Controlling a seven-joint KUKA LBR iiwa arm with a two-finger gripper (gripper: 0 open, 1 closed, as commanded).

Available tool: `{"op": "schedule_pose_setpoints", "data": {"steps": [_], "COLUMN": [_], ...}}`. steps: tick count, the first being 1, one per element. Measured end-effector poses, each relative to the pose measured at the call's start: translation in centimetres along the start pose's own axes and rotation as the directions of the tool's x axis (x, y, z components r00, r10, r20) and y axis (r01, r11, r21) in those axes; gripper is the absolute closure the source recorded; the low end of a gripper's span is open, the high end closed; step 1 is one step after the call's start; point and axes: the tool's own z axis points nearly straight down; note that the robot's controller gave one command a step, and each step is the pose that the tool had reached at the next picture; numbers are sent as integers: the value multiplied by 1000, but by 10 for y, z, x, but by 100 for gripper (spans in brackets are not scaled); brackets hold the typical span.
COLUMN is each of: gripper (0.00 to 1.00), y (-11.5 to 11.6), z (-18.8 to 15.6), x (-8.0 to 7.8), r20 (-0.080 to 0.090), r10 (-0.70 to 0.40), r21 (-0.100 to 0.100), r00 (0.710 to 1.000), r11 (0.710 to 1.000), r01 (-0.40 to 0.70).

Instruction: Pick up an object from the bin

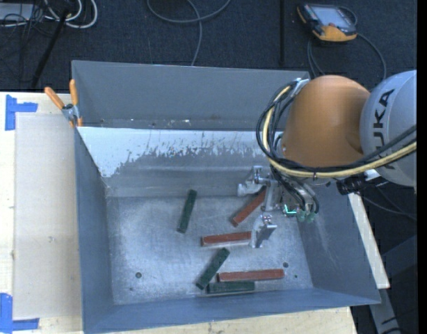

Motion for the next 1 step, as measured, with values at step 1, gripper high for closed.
{"op": "schedule_pose_setpoints", "data": {"steps": [1], "gripper": [0], "y": [0], "z": [-4], "x": [-2], "r20": [8], "r10": [1], "r21": [0], "r00": [1000], "r11": [1000], "r01": [-1]}}
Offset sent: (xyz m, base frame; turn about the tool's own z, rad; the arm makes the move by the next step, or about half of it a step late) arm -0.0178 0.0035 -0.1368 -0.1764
